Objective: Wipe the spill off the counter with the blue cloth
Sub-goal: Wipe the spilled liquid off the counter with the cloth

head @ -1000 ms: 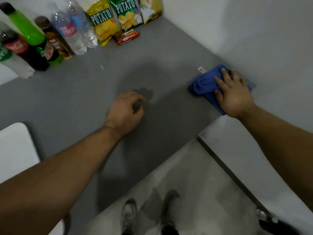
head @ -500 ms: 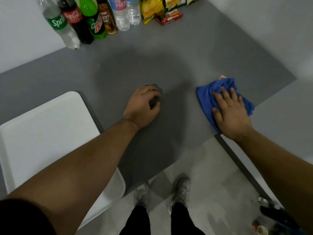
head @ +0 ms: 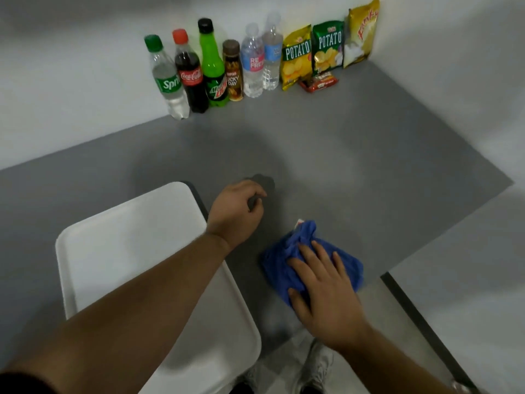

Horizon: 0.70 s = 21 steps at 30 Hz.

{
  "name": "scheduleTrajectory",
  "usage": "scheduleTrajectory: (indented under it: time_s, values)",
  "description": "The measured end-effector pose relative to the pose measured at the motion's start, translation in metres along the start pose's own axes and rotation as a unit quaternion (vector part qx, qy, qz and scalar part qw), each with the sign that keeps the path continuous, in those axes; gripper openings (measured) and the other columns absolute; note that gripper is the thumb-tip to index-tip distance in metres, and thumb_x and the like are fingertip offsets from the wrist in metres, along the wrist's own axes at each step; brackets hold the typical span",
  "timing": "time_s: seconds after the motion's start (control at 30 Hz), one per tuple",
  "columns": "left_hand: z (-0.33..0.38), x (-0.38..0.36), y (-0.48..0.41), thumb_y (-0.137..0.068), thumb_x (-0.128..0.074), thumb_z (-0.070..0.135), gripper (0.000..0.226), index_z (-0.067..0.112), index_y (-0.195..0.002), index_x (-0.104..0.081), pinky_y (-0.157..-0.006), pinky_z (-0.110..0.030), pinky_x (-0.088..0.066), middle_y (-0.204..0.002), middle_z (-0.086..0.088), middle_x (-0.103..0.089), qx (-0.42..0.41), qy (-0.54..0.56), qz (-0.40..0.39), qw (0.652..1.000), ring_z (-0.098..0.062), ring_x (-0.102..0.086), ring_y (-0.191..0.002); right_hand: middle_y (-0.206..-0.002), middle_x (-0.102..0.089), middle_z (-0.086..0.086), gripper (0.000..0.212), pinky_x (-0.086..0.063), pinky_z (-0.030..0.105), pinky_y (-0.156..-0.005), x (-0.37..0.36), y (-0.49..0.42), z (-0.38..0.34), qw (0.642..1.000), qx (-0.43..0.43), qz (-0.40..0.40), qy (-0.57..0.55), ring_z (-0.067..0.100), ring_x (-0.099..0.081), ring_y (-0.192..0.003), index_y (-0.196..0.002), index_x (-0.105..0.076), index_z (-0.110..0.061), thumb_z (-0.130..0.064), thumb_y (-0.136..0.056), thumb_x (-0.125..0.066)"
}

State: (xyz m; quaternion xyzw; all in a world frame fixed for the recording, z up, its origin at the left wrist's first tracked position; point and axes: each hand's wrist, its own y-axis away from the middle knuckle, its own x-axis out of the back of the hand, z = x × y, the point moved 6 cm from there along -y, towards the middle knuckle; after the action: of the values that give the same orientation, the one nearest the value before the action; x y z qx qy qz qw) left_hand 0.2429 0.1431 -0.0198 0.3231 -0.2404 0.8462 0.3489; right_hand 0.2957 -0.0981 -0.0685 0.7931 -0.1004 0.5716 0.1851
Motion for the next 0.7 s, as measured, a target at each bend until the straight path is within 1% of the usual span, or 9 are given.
scheduleTrajectory:
  time_s: [0.07,0.13,0.2,0.27,0.37,0.43,0.47,0.53,0.7]
  values:
    - [-0.019,0.024,-0.003,-0.088,-0.061,0.018,0.014,0.023,-0.099,-0.07,-0.083,-0.03,-0.051,-0.101,0.002,-0.071,0.024,-0.028,0.029,0.999,-0.018,-0.062,-0.096,-0.171,-0.019,-0.009,0.063,0.006,0.048,-0.127,-0.003,-0.008,-0.015,1.0,0.001,-0.015,-0.001,0.019,0.002,-0.159,-0.16,-0.028,-0.045,-0.066,-0.101,-0.033]
    - [-0.041,0.045,-0.008,-0.087,-0.06,0.021,0.016,0.022,-0.1,-0.07,-0.081,-0.034,-0.052,-0.101,-0.001,-0.071,0.048,-0.068,0.055,0.995,-0.022,-0.062,-0.093,-0.171,-0.021,-0.006,0.066,-0.003,0.055,-0.125,-0.002,-0.023,-0.03,0.999,0.008,-0.009,0.031,0.03,-0.009,-0.159,-0.162,-0.02,-0.045,-0.066,-0.101,-0.034]
    - [-0.063,0.061,-0.014,-0.088,-0.061,0.017,0.017,0.019,-0.101,-0.071,-0.084,-0.037,-0.053,-0.105,-0.004,-0.071,0.081,-0.088,0.069,0.99,-0.026,-0.062,-0.097,-0.169,-0.029,-0.001,0.064,-0.012,0.061,-0.117,0.001,-0.042,-0.046,0.998,0.019,0.005,0.062,0.039,-0.022,-0.154,-0.161,-0.031,-0.04,-0.06,-0.101,-0.037]
    - [-0.083,0.071,-0.02,-0.089,-0.061,0.014,0.018,0.018,-0.103,-0.072,-0.088,-0.037,-0.052,-0.108,-0.005,-0.07,0.118,-0.082,0.078,0.987,-0.027,-0.061,-0.101,-0.168,-0.03,0.0,0.061,-0.015,0.059,-0.118,0.003,-0.065,-0.057,0.997,0.026,0.022,0.07,0.037,-0.025,-0.154,-0.159,-0.037,-0.035,-0.055,-0.102,-0.035]
    - [-0.101,0.078,-0.029,-0.09,-0.059,0.013,0.019,0.017,-0.103,-0.072,-0.086,-0.037,-0.052,-0.107,-0.006,-0.07,0.146,-0.08,0.088,0.982,-0.028,-0.063,-0.099,-0.171,-0.015,-0.003,0.06,-0.008,0.056,-0.127,0.005,-0.111,-0.066,0.998,0.025,0.017,0.063,0.029,-0.009,-0.159,-0.163,-0.027,-0.034,-0.052,-0.105,-0.024]
    - [-0.109,0.079,-0.035,-0.089,-0.059,0.011,0.018,0.016,-0.103,-0.071,-0.083,-0.038,-0.053,-0.107,-0.007,-0.07,0.153,-0.082,0.093,0.98,-0.03,-0.064,-0.096,-0.173,-0.001,-0.005,0.061,0.005,0.053,-0.126,0.006,-0.148,-0.072,0.998,0.029,0.021,0.046,0.025,0.01,-0.159,-0.165,-0.016,-0.036,-0.05,-0.106,-0.018]
    - [-0.112,0.079,-0.04,-0.089,-0.059,0.011,0.018,0.015,-0.103,-0.071,-0.082,-0.038,-0.053,-0.107,-0.008,-0.07,0.157,-0.086,0.092,0.98,-0.031,-0.064,-0.095,-0.173,0.002,-0.006,0.06,0.01,0.051,-0.126,0.007,-0.168,-0.075,0.998,0.033,0.03,0.036,0.023,0.015,-0.158,-0.165,-0.013,-0.036,-0.049,-0.107,-0.018]
    - [-0.117,0.079,-0.05,-0.09,-0.059,0.011,0.019,0.015,-0.105,-0.071,-0.081,-0.038,-0.052,-0.109,-0.01,-0.07,0.171,-0.094,0.087,0.977,-0.032,-0.065,-0.095,-0.174,0.001,-0.006,0.058,0.014,0.048,-0.125,0.01,-0.207,-0.082,0.998,0.04,0.046,0.026,0.022,0.016,-0.158,-0.165,-0.014,-0.036,-0.046,-0.108,-0.023]
    - [-0.123,0.08,-0.084,-0.088,-0.055,0.009,0.026,0.014,-0.108,-0.07,-0.081,-0.037,-0.049,-0.114,-0.011,-0.068,0.186,-0.066,0.1,0.975,-0.033,-0.064,-0.098,-0.174,-0.005,-0.003,0.059,0.01,0.05,-0.124,0.015,-0.296,-0.099,0.996,0.044,0.046,0.055,0.022,0.009,-0.159,-0.164,-0.012,-0.031,-0.039,-0.108,-0.029]
